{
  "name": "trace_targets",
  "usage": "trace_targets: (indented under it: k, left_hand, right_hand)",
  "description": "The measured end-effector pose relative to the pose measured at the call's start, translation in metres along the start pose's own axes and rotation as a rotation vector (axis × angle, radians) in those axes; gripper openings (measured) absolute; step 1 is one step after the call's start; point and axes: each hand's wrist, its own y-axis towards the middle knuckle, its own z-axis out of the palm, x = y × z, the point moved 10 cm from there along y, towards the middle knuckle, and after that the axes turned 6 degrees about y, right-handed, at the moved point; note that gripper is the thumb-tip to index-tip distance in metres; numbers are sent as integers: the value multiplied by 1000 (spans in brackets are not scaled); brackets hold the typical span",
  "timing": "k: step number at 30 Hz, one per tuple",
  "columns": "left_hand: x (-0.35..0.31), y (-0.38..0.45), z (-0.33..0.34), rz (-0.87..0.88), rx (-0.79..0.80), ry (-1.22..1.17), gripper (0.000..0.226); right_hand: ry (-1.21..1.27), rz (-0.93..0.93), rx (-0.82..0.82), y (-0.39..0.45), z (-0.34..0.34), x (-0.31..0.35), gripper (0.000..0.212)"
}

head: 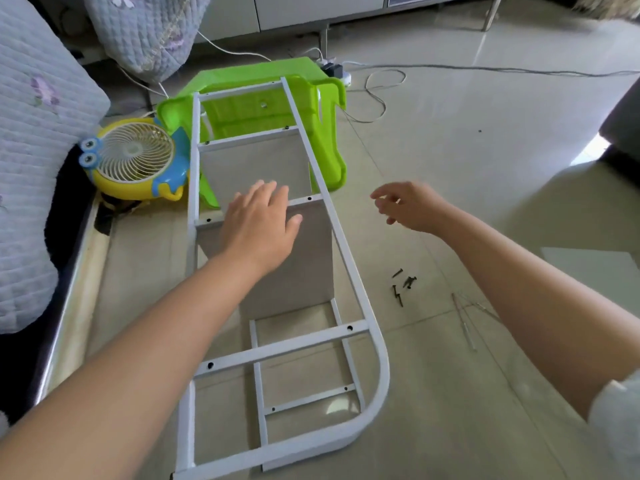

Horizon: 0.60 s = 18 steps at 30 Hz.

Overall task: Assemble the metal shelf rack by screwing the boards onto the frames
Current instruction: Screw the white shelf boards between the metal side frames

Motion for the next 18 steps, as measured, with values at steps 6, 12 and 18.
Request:
trace_targets:
  k: [6,12,18]
  left_hand:
    - [-30,24,-3,37,-59,-88,57]
    - [-13,28,16,-16,-61,1,68]
    - [-12,20,11,26,-215,57,49]
  right_hand:
    - [-314,361,231,-37,47,-148,23]
    - [-316,529,252,-53,95,-218,21]
    - [-159,654,41,-34,114,-230,29]
